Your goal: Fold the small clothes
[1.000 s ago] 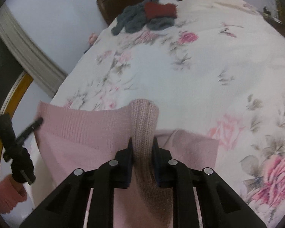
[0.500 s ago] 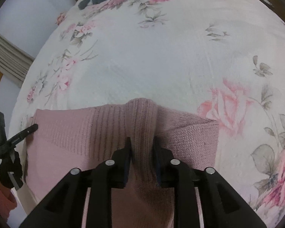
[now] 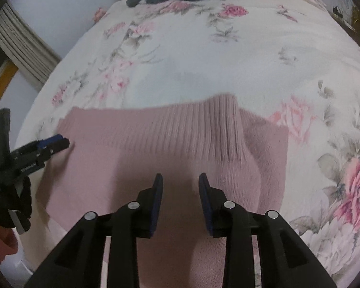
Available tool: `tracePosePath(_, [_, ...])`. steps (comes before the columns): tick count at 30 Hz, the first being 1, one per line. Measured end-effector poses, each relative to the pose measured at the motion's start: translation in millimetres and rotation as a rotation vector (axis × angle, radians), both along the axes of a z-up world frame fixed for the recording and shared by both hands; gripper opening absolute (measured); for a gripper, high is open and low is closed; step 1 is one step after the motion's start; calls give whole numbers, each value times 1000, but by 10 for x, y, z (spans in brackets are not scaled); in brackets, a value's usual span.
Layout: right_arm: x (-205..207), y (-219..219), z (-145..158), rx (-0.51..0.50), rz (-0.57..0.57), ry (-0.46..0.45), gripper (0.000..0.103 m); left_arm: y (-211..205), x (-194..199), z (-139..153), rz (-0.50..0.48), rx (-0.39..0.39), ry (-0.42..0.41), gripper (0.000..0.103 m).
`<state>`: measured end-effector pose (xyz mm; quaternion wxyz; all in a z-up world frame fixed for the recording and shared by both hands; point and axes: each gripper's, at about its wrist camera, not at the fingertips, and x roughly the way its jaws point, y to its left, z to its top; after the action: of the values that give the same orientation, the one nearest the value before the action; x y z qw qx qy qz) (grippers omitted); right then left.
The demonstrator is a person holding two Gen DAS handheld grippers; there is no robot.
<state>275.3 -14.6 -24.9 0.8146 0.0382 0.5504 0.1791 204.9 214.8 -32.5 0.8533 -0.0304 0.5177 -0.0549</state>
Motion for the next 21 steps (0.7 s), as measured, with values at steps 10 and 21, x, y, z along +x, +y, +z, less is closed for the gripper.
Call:
tracePosePath(10, [14, -180, -372, 38, -79, 96, 30, -26, 0, -201, -1, 41, 45, 47])
tracePosePath(21, [35, -131, -500, 19, -65, 77, 30, -26, 0, -397, -6, 69, 46, 49])
